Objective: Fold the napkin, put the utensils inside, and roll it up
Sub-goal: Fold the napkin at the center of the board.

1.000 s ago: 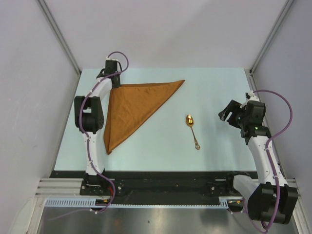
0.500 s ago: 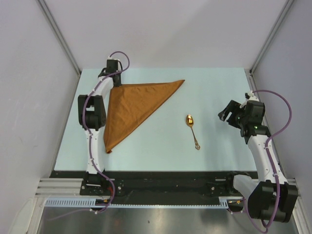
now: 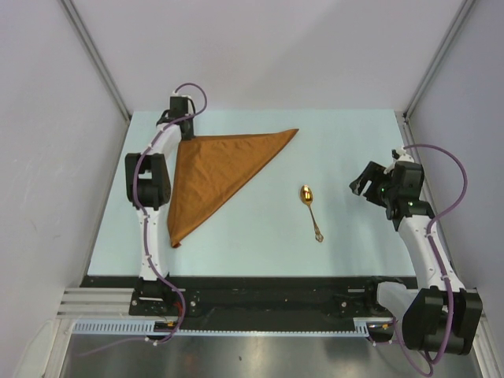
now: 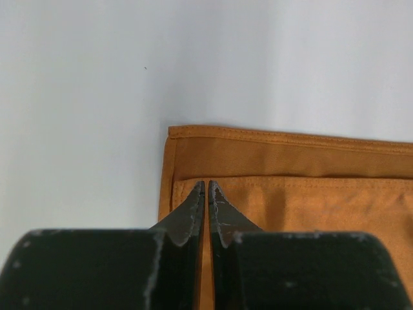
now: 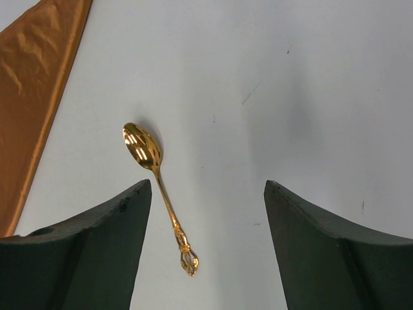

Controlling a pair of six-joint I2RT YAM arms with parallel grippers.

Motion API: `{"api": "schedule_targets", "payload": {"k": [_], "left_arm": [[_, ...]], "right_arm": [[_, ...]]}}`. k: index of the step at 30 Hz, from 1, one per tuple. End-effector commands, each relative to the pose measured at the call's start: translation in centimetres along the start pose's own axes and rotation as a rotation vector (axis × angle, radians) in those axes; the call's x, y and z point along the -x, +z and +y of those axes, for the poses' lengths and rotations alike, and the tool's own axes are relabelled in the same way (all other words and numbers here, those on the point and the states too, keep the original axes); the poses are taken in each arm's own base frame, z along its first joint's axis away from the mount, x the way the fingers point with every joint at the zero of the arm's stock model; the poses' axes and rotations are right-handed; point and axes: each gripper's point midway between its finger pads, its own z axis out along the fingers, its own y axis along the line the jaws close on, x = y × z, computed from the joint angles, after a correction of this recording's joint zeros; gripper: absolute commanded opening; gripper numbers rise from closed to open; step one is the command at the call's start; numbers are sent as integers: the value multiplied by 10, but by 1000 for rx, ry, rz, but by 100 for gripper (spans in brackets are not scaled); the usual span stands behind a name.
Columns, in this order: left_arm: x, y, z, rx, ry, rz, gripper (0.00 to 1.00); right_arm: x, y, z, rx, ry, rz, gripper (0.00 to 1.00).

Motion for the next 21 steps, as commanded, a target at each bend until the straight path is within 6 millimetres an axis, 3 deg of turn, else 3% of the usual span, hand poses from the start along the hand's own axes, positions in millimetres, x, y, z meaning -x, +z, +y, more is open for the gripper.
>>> {"api": "schedule_targets", "payload": {"k": [1, 4, 7, 10, 12, 13, 14, 15, 16, 17, 18, 19, 20, 21], "left_arm": [[12, -18, 5, -19, -27, -22, 16], [-4, -14, 10, -26, -80, 28, 36], [-15, -16, 8, -70, -135, 74, 39], [-18, -32, 3, -93, -195, 67, 45], [-26, -57, -2, -136, -248, 38, 52], [-19, -66, -2, -149, -273, -8, 56], [-34, -80, -1, -147, -289, 5, 58], [-36, -90, -1, -149, -330, -3, 59], [-61, -93, 0, -138, -344, 29, 62], [-69, -99, 2, -121, -382, 32, 63], [-59, -120, 9, -110, -406, -21, 67], [-85, -122, 11, -92, -416, 1, 69], [-86, -131, 13, -87, -443, -20, 70], [-98, -144, 16, -69, -452, -26, 84]], "right_arm": [[13, 3, 9, 18, -9, -42, 76], [13, 3, 12, 26, -13, -44, 76], [13, 0, 12, 24, -15, -48, 76], [11, -2, 14, 31, -17, -51, 76], [7, -1, 16, 36, -23, -46, 76], [6, 1, 19, 46, -25, -42, 76], [0, 3, 27, 71, -32, -26, 76], [-5, 6, 32, 95, -18, -7, 76], [-11, 12, 43, 129, -23, 8, 76], [-17, 16, 54, 159, -28, 23, 76], [-30, 18, 74, 210, -37, 54, 76], [-32, 21, 89, 252, -51, 51, 76], [-43, 28, 99, 271, -56, 84, 76], [-50, 28, 128, 343, -73, 98, 76]]}}
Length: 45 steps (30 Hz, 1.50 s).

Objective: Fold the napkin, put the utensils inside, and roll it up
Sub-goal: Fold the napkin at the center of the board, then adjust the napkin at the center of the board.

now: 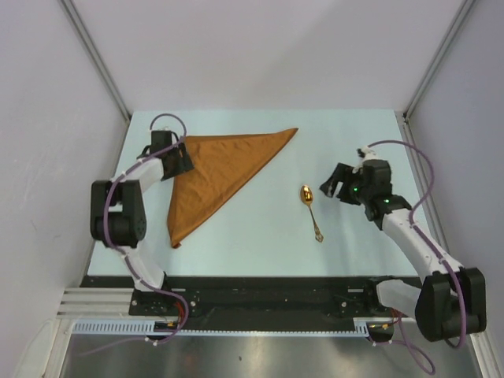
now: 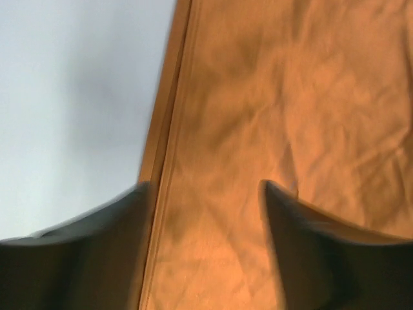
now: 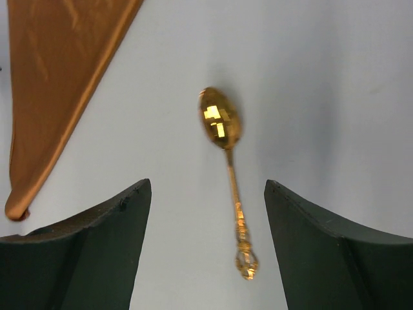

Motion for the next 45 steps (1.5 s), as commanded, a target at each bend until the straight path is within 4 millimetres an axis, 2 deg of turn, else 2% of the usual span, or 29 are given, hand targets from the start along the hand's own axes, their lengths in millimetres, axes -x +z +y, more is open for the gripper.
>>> {"api": "schedule_targets", "payload": {"k": [1, 2, 3, 5, 6, 7, 8, 9, 10, 11, 12, 13, 15, 17, 18, 19, 20, 21, 23, 24, 29, 30, 32, 33, 34, 36, 39, 43, 45], "left_arm": [[9, -45, -2, -31, -146, -171, 85], [14, -61, -5, -56, -160, -212, 86], [-2, -62, -1, -60, -166, -196, 87], [-5, -71, 1, -67, -201, -222, 88], [-11, -79, 0, -90, -211, -230, 88], [-12, -82, -1, -98, -221, -240, 87], [-14, -83, 0, -93, -228, -246, 87], [-18, -86, 3, -84, -233, -252, 87], [-18, -88, 5, -79, -245, -260, 88], [-21, -89, 5, -86, -253, -261, 87], [-27, -88, 4, -96, -262, -259, 87], [-24, -95, -1, -128, -278, -280, 87], [-32, -99, -9, -155, -276, -275, 87], [-35, -106, -19, -183, -260, -276, 87], [-39, -107, -21, -186, -252, -265, 87], [-38, -112, -25, -201, -248, -270, 88], [-42, -115, -30, -214, -234, -262, 88], [-47, -116, -32, -221, -228, -251, 88], [-48, -122, -40, -256, -218, -252, 87], [-57, -123, -38, -251, -214, -224, 88], [-69, -127, -39, -276, -213, -198, 87], [-70, -128, -38, -275, -213, -197, 88], [-72, -128, -37, -270, -207, -190, 88], [-71, -130, -37, -272, -206, -194, 87], [-71, -131, -37, -273, -206, -195, 87], [-73, -135, -42, -302, -204, -187, 88], [-72, -139, -45, -320, -204, -185, 88], [-73, -142, -42, -308, -188, -188, 88], [-74, -143, -42, -314, -185, -183, 88]], "right_arm": [[-18, 30, 68, 189, -22, 46, 76], [-28, 34, 88, 236, -42, 77, 76], [-16, 37, 107, 284, -47, 45, 76], [-25, 52, 125, 324, -61, 78, 76], [-9, 56, 143, 368, -62, 38, 76], [-9, 63, 148, 382, -59, 47, 76], [-16, 81, 146, 371, -50, 80, 76], [-11, 92, 150, 383, -47, 69, 75], [3, 99, 160, 404, -41, 47, 75], [-8, 121, 154, 386, -27, 85, 74], [-1, 130, 158, 405, -20, 66, 73], [14, 137, 166, 438, 22, 57, 71], [10, 169, 155, 451, 79, 85, 67], [31, 185, 156, 505, 156, 55, 63], [22, 204, 145, 488, 192, 81, 62], [29, 211, 139, 491, 215, 78, 59], [40, 216, 143, 504, 233, 64, 58], [34, 228, 134, 485, 246, 76, 57], [45, 238, 126, 461, 256, 57, 57], [46, 242, 120, 444, 264, 55, 57], [51, 267, 88, 352, 302, 35, 55], [58, 271, 87, 347, 303, 18, 54], [56, 283, 76, 315, 318, 25, 53], [65, 287, 77, 309, 314, 6, 52], [59, 296, 69, 276, 325, 24, 51], [69, 302, 65, 244, 317, -3, 49], [70, 311, 49, 168, 331, -19, 46], [78, 318, 39, 112, 329, -36, 45], [76, 325, 30, 97, 340, -33, 45]]}}
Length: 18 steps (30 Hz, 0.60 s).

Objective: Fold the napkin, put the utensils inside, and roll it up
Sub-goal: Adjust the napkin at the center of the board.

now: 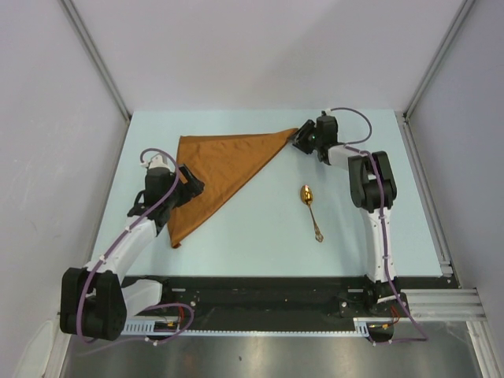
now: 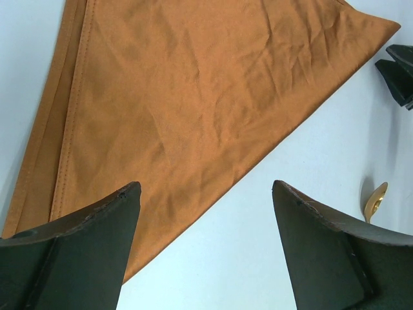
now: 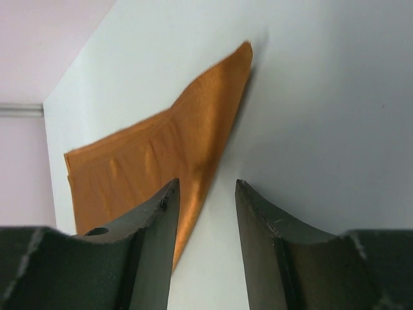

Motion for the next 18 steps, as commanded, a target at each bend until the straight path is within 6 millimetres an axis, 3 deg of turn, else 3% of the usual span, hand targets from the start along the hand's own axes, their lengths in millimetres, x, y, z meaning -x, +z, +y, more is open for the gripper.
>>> {"api": "schedule_targets", "payload": {"k": [1, 10, 18], "left_arm": [[0, -7, -9, -39, 6, 6, 88], [2, -8, -11, -44, 13, 7, 88], [0, -7, -10, -47, 16, 8, 88]], "right_arm": [[21, 13, -15, -65, 4, -56, 44], [16, 33, -33, -93, 25, -35, 39], [17, 42, -32, -90, 23, -35, 36]]}}
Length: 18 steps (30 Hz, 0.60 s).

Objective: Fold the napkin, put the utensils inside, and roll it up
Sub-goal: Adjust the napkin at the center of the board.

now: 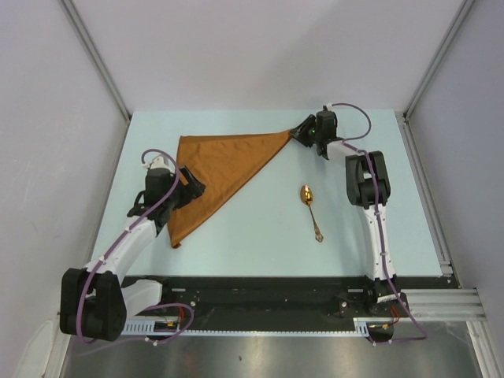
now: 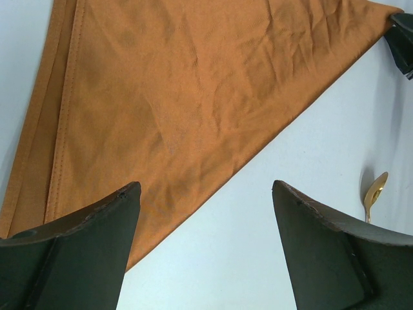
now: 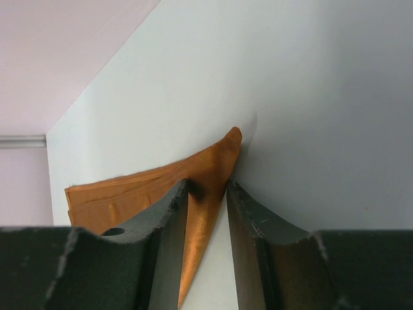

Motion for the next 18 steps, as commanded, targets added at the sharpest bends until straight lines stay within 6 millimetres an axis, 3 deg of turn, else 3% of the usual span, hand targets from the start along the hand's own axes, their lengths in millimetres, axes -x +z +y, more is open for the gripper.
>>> {"api": "schedule_targets", "payload": {"k": [1, 4, 6, 8, 10, 12, 13, 14, 15, 16, 17, 18], "left_arm": [[7, -4, -9, -37, 18, -27, 88], [7, -4, -9, -35, 19, -29, 88], [8, -4, -8, -32, 21, -31, 88], [6, -3, -7, -25, 27, -30, 88], [5, -3, -4, -8, 37, -30, 88], [-1, -3, -8, -12, 57, -14, 88], [0, -3, -3, 22, 70, -27, 88], [-2, -2, -3, 27, 80, -24, 88], [-7, -2, -7, 23, 94, -15, 88], [-9, -2, -7, 24, 105, -11, 88], [-12, -1, -9, 25, 115, -5, 88], [-16, -1, -9, 26, 120, 3, 88]], "right_arm": [[-10, 11, -25, -77, 12, 24, 36], [-12, 13, -26, -83, 12, 27, 26], [-8, 13, -27, -79, 18, 19, 8], [-7, 12, -26, -74, 28, 15, 0], [-2, 8, -35, -87, 32, 4, 0], [15, -1, -29, -76, 20, -38, 0], [27, -7, -37, -96, 22, -66, 0], [27, -13, -49, -121, 32, -65, 0], [41, -22, -46, -115, 35, -94, 0], [58, -32, -59, -132, 48, -124, 0], [56, -40, -75, -159, 60, -127, 0], [72, -53, -74, -157, 58, -158, 0]]}}
